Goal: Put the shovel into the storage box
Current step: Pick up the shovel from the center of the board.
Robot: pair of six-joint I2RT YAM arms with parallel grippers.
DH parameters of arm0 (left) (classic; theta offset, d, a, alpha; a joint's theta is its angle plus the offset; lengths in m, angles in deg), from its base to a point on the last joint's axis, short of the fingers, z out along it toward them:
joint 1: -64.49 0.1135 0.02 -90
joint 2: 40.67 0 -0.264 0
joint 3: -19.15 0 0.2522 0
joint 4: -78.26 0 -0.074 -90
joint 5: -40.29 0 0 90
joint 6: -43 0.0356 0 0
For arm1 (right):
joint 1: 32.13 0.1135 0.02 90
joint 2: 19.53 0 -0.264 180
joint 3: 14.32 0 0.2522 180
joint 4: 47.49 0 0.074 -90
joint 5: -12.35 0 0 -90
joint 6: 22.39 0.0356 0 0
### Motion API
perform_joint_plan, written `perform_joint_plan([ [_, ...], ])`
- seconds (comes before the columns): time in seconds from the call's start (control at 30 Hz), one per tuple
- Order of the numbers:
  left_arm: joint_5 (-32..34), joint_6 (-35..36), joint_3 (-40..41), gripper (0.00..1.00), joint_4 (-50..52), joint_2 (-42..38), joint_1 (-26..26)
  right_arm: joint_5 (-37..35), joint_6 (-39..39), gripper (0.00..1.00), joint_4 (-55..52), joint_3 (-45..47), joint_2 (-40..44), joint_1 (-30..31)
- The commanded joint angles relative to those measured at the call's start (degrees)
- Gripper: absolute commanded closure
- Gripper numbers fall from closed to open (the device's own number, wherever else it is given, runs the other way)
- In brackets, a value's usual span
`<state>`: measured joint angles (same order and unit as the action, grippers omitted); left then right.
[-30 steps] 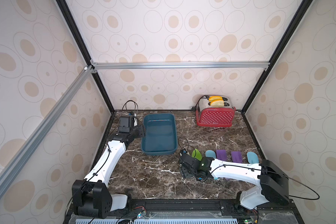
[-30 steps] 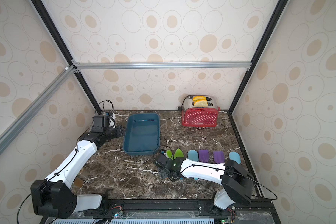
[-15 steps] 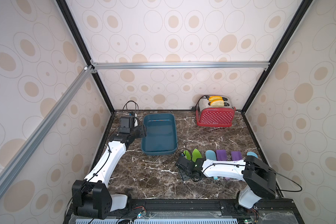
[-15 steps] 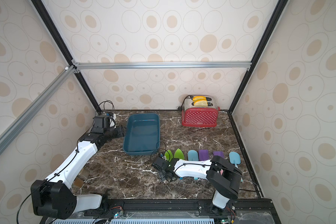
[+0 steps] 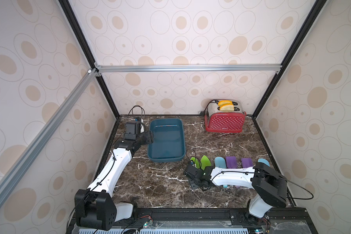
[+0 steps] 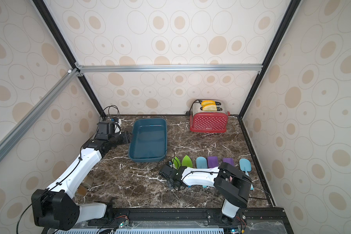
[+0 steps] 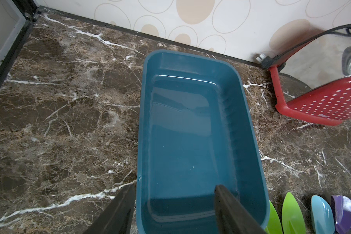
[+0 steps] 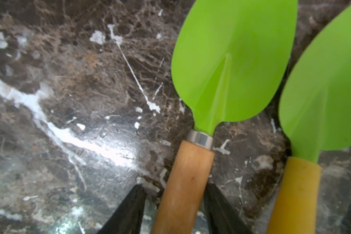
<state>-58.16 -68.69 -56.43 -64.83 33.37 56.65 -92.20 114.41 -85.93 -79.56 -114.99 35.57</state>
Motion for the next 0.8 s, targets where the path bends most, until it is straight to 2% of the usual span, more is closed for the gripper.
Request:
perform_joint_plan([
  [0.0,0.2,-0.2,0.1,0.34,-0.6,-1.3,-0.4,0.3,0.7,0.52,-3.9,1.7,0.7,-0.1],
  [0.13,-0.6,-0.5,0.2,0.32,-0.9,-1.1,-0.9,-0.3,1.0,0.59,-5.4,1.9,1.9,0.1],
  [0.37,-5.3,-2.6,2.1,0.31,-3.5,-1.0,-1.0,-1.3,0.4,0.79,-8.5,2.7,5.4,0.6],
  [0.53,-7.3,-3.9,3.7,0.27,-4.6,-1.9,-1.0,-2.9,-0.6,0.81,-11.0,2.1,7.8,1.8],
  [0.77,-15.2,-9.1,7.9,0.26,-10.4,-4.1,-1.5,-6.9,-1.7,0.84,-18.3,-2.5,12.1,4.9],
])
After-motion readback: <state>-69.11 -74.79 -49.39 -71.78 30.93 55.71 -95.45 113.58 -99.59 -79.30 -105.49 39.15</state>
